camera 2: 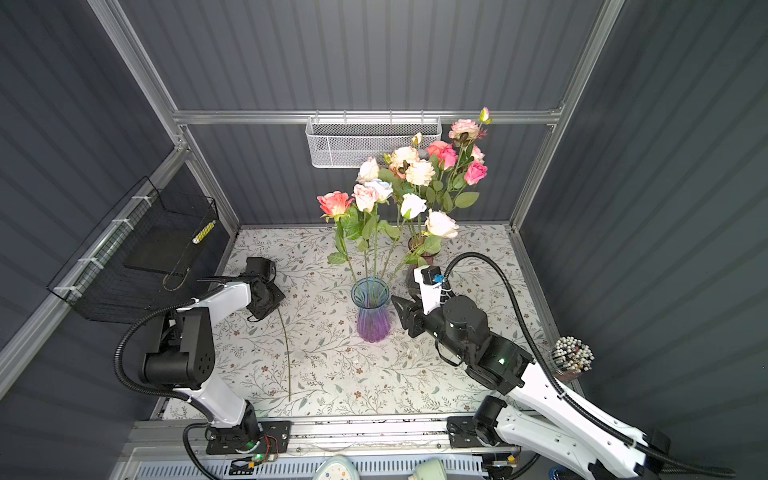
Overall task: Arrange the flowers into the vase
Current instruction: 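Grasp the blue rose stem on the table with the left gripper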
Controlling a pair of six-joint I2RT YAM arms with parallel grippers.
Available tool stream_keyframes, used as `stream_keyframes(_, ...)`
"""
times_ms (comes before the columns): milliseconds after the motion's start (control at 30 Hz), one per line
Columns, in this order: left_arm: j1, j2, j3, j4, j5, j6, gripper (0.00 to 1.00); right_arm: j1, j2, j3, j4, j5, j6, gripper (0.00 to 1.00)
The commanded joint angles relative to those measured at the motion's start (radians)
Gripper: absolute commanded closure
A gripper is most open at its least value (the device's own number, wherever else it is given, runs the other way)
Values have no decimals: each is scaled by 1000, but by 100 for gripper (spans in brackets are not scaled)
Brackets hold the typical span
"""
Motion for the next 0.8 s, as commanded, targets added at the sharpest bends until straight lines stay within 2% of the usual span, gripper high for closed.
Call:
stream_keyframes(0,1,-49,-5,-2,43,30,95,-3,-14,3,14,18,1,47)
stream_keyframes(267,-8,-150,4,-5,72,50,100,-3,-3,13,10,15,8,46)
stream_keyframes(300,-8,-154,6,-12,59,63,95,-3,-2,15,10,11,10,47)
stream_keyframes(333,-8,-148,11,-30,39,65,81,-3,-1,17,10,9,12,46)
stream_keyframes(367,-8,-137,16,-43,27,69,76,-3,0,19,12,9,14,46)
stream_keyframes(433,-6,-93,28,-56,7,87,75,-3,4,19,17,9,14,45)
stream_keyframes(600,-6,45,97,-73,-9,166,77,-3,15,31,17,-2,10,45)
stream_keyframes(767,-6,124,140,-85,-67,237,77,-3,6,25,11,11,6,44)
